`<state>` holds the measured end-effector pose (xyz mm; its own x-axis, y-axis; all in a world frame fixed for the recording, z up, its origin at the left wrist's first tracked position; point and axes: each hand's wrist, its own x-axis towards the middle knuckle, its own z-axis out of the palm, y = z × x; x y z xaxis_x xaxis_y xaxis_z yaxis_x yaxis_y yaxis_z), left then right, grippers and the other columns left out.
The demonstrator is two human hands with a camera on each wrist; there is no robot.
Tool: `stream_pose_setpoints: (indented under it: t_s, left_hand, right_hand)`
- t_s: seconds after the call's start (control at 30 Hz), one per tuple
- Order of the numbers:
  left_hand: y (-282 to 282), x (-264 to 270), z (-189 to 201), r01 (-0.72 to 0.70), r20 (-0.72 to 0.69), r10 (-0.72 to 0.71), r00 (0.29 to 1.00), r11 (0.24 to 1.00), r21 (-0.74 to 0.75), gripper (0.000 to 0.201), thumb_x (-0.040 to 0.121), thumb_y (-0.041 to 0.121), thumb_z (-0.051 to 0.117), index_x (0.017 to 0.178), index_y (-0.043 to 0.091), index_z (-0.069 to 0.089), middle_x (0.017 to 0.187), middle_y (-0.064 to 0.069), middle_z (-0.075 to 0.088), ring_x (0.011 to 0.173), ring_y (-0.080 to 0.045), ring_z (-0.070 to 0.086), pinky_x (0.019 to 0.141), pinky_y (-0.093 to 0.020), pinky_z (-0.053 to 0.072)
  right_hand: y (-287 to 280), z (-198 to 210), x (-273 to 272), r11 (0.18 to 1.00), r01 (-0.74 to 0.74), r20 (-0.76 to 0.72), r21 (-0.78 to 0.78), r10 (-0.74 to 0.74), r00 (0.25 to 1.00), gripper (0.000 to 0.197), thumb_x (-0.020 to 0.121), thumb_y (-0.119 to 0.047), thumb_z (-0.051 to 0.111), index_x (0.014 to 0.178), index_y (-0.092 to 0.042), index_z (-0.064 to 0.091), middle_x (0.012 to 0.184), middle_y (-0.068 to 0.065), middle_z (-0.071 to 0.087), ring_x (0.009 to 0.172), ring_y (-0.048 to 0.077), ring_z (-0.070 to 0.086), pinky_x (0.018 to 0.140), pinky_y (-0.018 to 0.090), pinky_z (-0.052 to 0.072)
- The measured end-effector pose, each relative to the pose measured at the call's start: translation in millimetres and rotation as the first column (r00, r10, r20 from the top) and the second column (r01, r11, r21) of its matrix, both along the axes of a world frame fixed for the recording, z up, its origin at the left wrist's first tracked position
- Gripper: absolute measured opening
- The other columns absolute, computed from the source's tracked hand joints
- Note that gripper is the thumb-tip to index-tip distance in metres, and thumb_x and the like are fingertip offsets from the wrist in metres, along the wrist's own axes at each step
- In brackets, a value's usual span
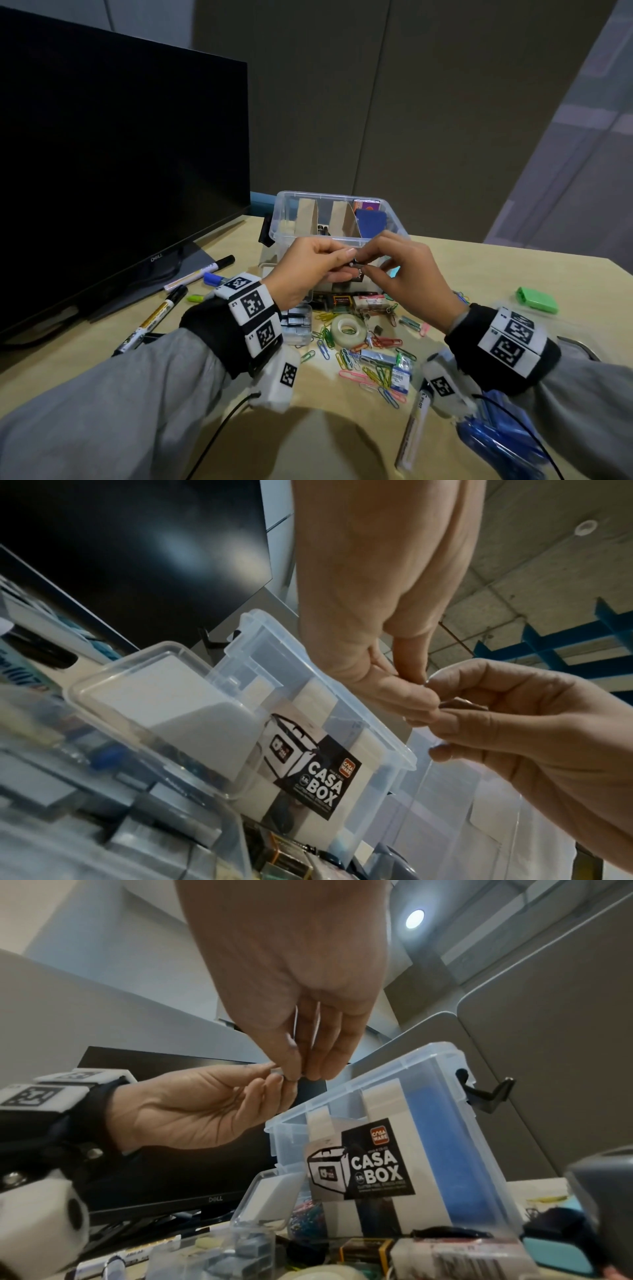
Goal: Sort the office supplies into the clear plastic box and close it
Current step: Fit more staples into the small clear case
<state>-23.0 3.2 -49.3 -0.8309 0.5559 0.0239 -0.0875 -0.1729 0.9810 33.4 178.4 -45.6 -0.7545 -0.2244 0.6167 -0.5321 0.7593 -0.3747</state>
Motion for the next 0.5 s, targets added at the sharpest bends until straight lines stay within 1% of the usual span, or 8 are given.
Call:
stream_pose_setpoints:
  t_s: [0.07,0.13,0.23,0.33,0.37,0.43,0.47,0.5]
  left_hand:
    - [-0.4,0.2,-0.4,0.028,0.059,-0.029,0.998,0.999,0.020,0.018,0.093,0.007,0.059,0.106,-0.002,0.068,0.096,-0.014,0.072,0.083,-0.018,0.073,0.068,-0.018,0.058]
    - [-0.6,0.7,-1.6,0.055,0.111,-0.057,0.992,0.998,0.026,0.017,0.092,0.007,0.061,0.105,-0.002,0.068,0.096,-0.015,0.073,0.085,-0.019,0.073,0.068,-0.018,0.058]
    - [2.1,2.8,-4.6,0.074,0.143,-0.076,0.987,0.997,0.020,0.013,0.090,0.002,0.062,0.100,-0.002,0.068,0.094,-0.014,0.074,0.084,-0.021,0.073,0.068,-0.021,0.059]
    - [7.3,7.0,-6.1,0.020,0.150,-0.019,0.988,1.000,-0.003,0.008,0.088,-0.005,0.061,0.093,-0.001,0.067,0.087,-0.012,0.074,0.079,-0.020,0.074,0.067,-0.021,0.059]
    - [9.2,8.0,-6.4,-0.006,0.140,0.009,0.990,1.000,-0.024,0.008,0.088,-0.007,0.062,0.092,-0.002,0.067,0.087,-0.013,0.073,0.077,-0.019,0.073,0.066,-0.021,0.059]
    - [12.1,8.4,-8.4,-0.077,0.096,0.085,0.992,0.993,-0.088,0.008,0.087,-0.008,0.063,0.093,-0.004,0.067,0.089,-0.015,0.070,0.076,-0.019,0.072,0.064,-0.020,0.058]
    - [12.9,7.8,-9.7,-0.115,0.072,0.124,0.990,0.986,-0.117,0.007,0.086,-0.008,0.064,0.092,-0.004,0.067,0.091,-0.015,0.069,0.076,-0.019,0.071,0.063,-0.019,0.058]
    - [13.1,7.0,-11.1,-0.145,0.053,0.153,0.987,0.980,-0.138,0.007,0.086,-0.008,0.064,0.091,-0.004,0.067,0.092,-0.015,0.068,0.076,-0.020,0.071,0.062,-0.019,0.058]
  right_hand:
    - [-0.4,-0.1,1.6,0.999,0.011,0.046,-0.049,-0.009,0.999,0.019,0.082,0.000,0.072,0.095,-0.012,0.066,0.089,-0.006,0.064,0.086,0.003,0.061,0.069,0.012,0.050]
    - [0.0,-1.2,3.3,0.994,0.017,0.110,-0.109,-0.005,0.994,0.024,0.081,0.000,0.073,0.099,-0.013,0.063,0.089,-0.008,0.064,0.085,0.004,0.061,0.071,0.012,0.050]
    - [0.6,-1.3,6.3,0.986,-0.003,0.169,-0.164,0.031,0.985,0.030,0.080,0.003,0.073,0.103,-0.011,0.061,0.088,-0.004,0.064,0.082,0.005,0.062,0.074,0.013,0.051]
    - [0.0,-1.7,8.4,0.991,-0.004,0.185,-0.130,0.028,0.982,0.029,0.081,0.002,0.072,0.102,-0.013,0.061,0.087,-0.006,0.064,0.080,0.004,0.062,0.073,0.013,0.051]
    - [0.2,-2.6,7.8,0.991,0.020,0.183,-0.132,0.004,0.983,0.027,0.082,0.001,0.072,0.101,-0.014,0.061,0.086,-0.006,0.064,0.079,0.005,0.062,0.072,0.014,0.051]
    - [2.1,-2.6,4.8,0.984,0.126,0.204,-0.130,-0.098,0.974,0.019,0.084,-0.003,0.069,0.094,-0.017,0.061,0.083,-0.008,0.063,0.074,0.005,0.060,0.068,0.013,0.049]
    - [5.0,-2.3,2.7,0.980,0.183,0.258,-0.079,-0.157,0.953,0.015,0.086,-0.006,0.068,0.088,-0.019,0.061,0.081,-0.008,0.063,0.072,0.004,0.059,0.067,0.014,0.048]
    - [7.9,-2.2,0.5,0.978,0.208,0.346,0.027,-0.205,0.916,0.015,0.087,-0.008,0.067,0.083,-0.021,0.062,0.080,-0.008,0.063,0.072,0.004,0.059,0.067,0.014,0.047]
